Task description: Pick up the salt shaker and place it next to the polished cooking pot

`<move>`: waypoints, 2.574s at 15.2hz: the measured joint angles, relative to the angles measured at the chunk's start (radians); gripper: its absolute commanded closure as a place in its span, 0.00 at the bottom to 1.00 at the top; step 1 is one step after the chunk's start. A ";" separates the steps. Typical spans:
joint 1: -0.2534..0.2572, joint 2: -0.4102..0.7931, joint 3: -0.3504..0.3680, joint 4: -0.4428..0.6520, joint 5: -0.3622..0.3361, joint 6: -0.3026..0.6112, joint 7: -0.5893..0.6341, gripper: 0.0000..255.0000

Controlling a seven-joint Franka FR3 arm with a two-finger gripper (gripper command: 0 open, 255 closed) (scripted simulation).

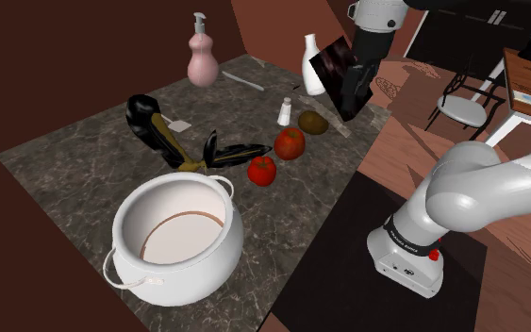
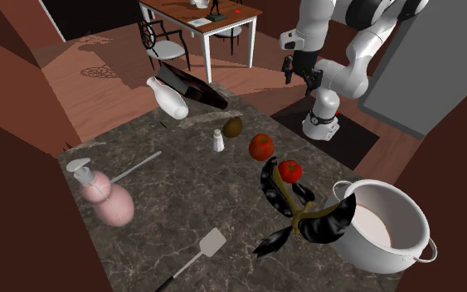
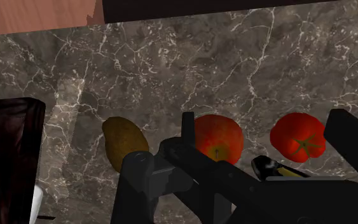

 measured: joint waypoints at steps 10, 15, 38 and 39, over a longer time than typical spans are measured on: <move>-0.019 0.175 -0.130 -0.049 -0.026 0.318 -0.142 0.00; -0.016 0.307 -0.211 -0.050 -0.006 0.508 -0.245 0.00; 0.043 0.899 -0.369 0.201 0.434 0.908 -0.733 0.00; 0.043 0.900 -0.369 0.200 0.435 0.909 -0.734 0.00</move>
